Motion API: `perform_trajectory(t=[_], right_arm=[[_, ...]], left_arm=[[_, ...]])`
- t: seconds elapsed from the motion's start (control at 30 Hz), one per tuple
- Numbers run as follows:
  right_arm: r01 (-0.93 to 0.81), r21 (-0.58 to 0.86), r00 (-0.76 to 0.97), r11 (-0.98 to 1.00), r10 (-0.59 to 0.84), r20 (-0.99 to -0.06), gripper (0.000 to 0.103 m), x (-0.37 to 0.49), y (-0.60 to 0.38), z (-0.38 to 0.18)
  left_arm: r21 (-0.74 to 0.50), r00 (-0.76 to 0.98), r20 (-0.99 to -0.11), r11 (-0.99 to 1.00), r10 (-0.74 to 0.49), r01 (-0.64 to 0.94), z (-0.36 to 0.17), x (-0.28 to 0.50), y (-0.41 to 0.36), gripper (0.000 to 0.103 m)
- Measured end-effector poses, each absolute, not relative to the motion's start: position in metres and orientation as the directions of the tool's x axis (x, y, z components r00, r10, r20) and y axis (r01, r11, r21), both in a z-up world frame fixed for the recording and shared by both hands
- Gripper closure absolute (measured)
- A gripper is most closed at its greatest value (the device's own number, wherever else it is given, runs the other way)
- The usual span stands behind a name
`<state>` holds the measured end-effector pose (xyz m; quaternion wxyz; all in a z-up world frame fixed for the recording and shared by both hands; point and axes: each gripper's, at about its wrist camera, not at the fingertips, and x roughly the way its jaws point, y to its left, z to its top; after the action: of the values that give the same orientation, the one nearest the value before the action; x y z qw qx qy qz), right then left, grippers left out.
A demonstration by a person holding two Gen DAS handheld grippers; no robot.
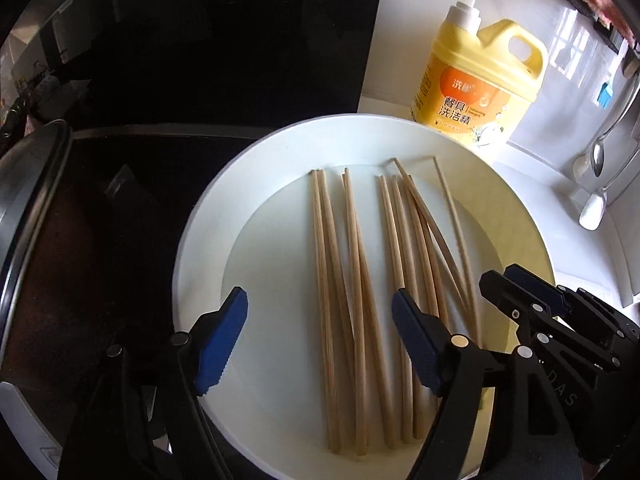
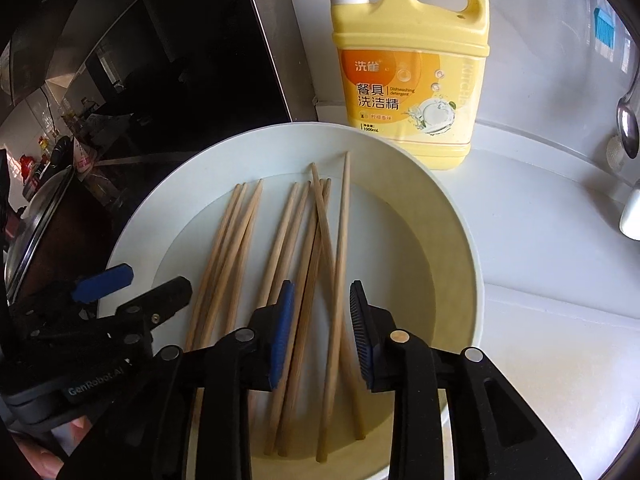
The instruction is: Organize utensils
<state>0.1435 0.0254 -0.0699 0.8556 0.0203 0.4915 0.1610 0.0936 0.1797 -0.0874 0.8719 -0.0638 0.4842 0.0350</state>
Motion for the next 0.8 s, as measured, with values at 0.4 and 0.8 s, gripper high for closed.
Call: perform_trajectory(t=[0.4, 0.8], right_arm=[[-0.248, 0.199, 0.475, 0.948, 0.298, -0.828, 0.047, 0.115, 0.001, -0.042], [-0.242, 0.195, 0.479, 0.951, 0.291, -0.828, 0.041, 0.092, -0.005, -0.024]], left_arm=[[-0.075, 0.508, -0.861, 0.980, 0.030, -0.185, -0.066, 0.068, 0.184, 0.007], [-0.066, 0.515, -0.856, 0.977, 0.049, -0.202, -0.049, 0.046, 0.175, 0.007]])
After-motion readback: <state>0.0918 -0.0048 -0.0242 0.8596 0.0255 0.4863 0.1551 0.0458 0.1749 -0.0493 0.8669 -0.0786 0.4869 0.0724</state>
